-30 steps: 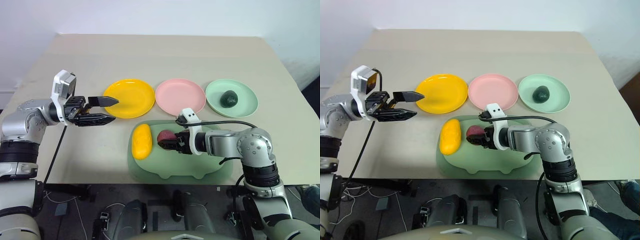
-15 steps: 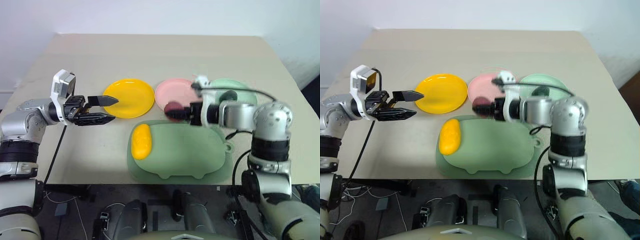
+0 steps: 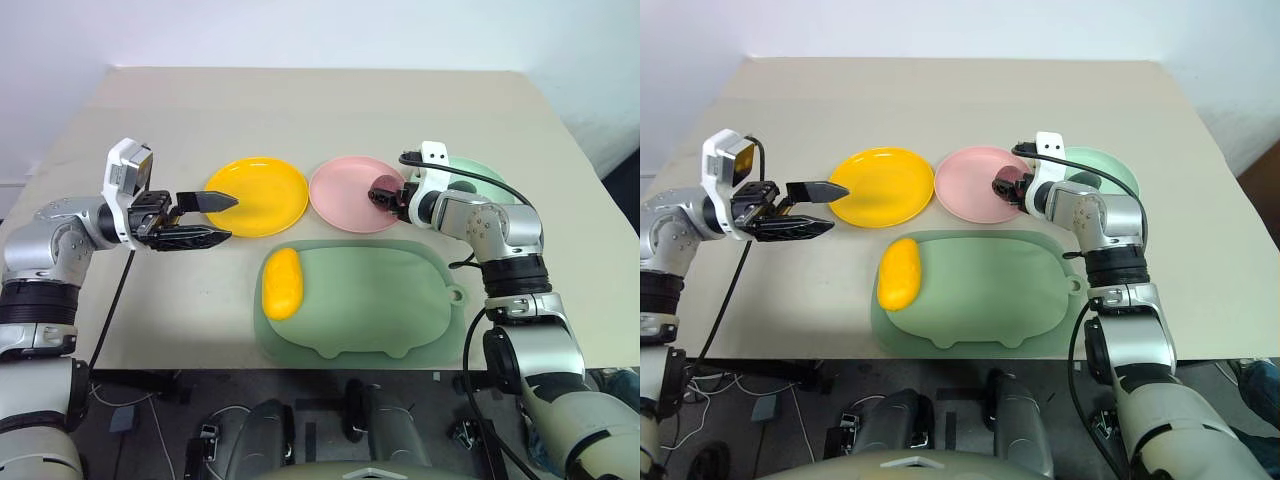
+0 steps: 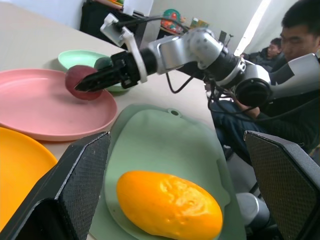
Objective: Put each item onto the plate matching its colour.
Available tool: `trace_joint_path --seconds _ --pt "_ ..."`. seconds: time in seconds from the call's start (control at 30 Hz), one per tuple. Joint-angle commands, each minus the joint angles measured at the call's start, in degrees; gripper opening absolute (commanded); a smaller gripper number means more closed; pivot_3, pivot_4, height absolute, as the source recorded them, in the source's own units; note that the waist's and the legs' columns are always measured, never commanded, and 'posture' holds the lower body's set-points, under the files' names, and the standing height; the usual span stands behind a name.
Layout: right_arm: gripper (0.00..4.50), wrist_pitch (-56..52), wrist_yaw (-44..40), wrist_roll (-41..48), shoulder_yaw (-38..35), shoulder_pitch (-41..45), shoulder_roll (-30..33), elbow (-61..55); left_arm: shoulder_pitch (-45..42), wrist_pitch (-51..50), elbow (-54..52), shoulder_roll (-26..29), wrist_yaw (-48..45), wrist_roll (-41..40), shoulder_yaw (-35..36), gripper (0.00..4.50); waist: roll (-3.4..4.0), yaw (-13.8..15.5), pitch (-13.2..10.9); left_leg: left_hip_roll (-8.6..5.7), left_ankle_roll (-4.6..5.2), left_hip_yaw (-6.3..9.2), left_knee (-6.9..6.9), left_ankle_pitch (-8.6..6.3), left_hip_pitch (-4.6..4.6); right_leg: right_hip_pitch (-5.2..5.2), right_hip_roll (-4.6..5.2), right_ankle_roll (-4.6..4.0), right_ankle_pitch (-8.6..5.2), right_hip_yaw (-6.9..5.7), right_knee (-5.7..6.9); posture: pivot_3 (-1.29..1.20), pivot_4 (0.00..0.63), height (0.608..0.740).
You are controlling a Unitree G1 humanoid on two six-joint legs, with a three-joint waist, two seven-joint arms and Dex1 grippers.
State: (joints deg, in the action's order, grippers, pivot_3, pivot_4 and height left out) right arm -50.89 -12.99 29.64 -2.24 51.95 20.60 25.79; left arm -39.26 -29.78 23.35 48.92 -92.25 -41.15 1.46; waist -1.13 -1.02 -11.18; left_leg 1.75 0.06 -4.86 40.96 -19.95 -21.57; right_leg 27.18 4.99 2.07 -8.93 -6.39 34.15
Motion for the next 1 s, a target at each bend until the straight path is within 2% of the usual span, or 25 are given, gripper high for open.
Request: trace_joint_path --seconds 0.03,0.2,0.27,0.37,0.5,0.63,0.8,0.87,1.0 --pt "4.48 3.9 -1.2 -2.0 -1.8 2.4 -1.2 2.2 0.2 -0.4 -2.1 1.1 -0.2 -0.3 2.4 4.5 0.0 0.0 0.0 0.0 -0.08 0.0 0.0 0.04 0.01 0.0 0.0 0.0 0.0 0.0 0.01 0.0 0.15 0.74" --pt "4.48 5.3 -1.2 -3.5 -3.6 3.7 -1.3 0.7 0.6 -0.8 -2.6 0.6 -0.2 0.1 3.1 4.5 0.0 0.1 0.0 0.0 -0.14 -0.01 0.0 0.08 -0.01 0.0 0.02 0.0 0.0 0.0 0.01 0.0 0.15 0.74" --pt "4.48 5.8 -4.2 -1.9 -4.9 4.2 -0.4 -1.4 0.5 -0.9 -2.6 0.3 -0.2 0.2 3.2 4.5 0.02 0.1 0.0 0.0 -0.14 -0.01 0.01 0.08 -0.01 0.0 0.02 0.0 0.0 0.0 0.01 0.0 0.15 0.74" --pt "4.48 7.4 -12.1 1.2 -8.4 4.2 4.4 -4.8 -0.3 -0.2 -1.8 -0.4 -0.2 0.8 3.2 4.5 0.05 0.4 0.0 0.0 -0.14 0.02 0.0 0.08 -0.02 0.0 0.02 0.0 0.0 -0.01 0.0 0.0 0.15 0.74" --pt "4.48 10.5 -14.0 0.7 -10.7 4.0 7.4 -6.0 -0.9 0.2 -1.3 -0.7 -0.2 1.0 3.2 4.5 0.04 0.2 0.0 -0.03 -0.14 0.0 0.01 0.08 -0.02 -0.03 0.03 0.01 0.0 -0.01 -0.03 0.0 0.15 0.74" --pt "4.48 5.9 -23.2 6.6 -13.3 2.6 11.6 -9.2 -2.5 1.0 0.7 -2.2 0.9 2.6 4.0 4.5 0.05 0.2 0.0 -0.01 -0.13 -0.02 -0.01 0.07 0.03 -0.02 -0.01 0.0 0.0 -0.01 0.0 0.0 0.15 0.74" --pt "4.48 4.0 -44.1 10.9 -10.9 -11.5 22.5 -19.0 -3.7 5.0 1.6 -6.3 7.7 5.1 5.7 4.5 0.02 1.1 0.0 -0.02 -0.12 0.1 0.0 0.07 -0.01 -0.12 -0.01 0.01 0.0 -0.04 -0.06 0.0 0.15 0.74" --pt "4.48 4.9 -50.1 11.2 -9.6 -15.9 25.5 -21.1 -4.2 5.1 2.0 -7.0 10.6 6.1 6.2 4.5 0.02 1.3 0.0 -0.06 0.07 0.03 0.04 -0.04 0.0 -0.13 0.05 0.04 0.01 -0.02 -0.11 0.0 0.15 0.74" --pt "4.48 7.2 -61.3 12.0 -9.5 -23.0 30.4 -22.6 -4.2 3.2 1.2 -6.4 9.3 6.9 4.9 4.5 0.03 1.3 0.0 -0.06 0.17 0.0 0.09 -0.09 0.11 -0.14 0.02 0.09 0.05 0.07 -0.06 0.0 0.15 0.74"
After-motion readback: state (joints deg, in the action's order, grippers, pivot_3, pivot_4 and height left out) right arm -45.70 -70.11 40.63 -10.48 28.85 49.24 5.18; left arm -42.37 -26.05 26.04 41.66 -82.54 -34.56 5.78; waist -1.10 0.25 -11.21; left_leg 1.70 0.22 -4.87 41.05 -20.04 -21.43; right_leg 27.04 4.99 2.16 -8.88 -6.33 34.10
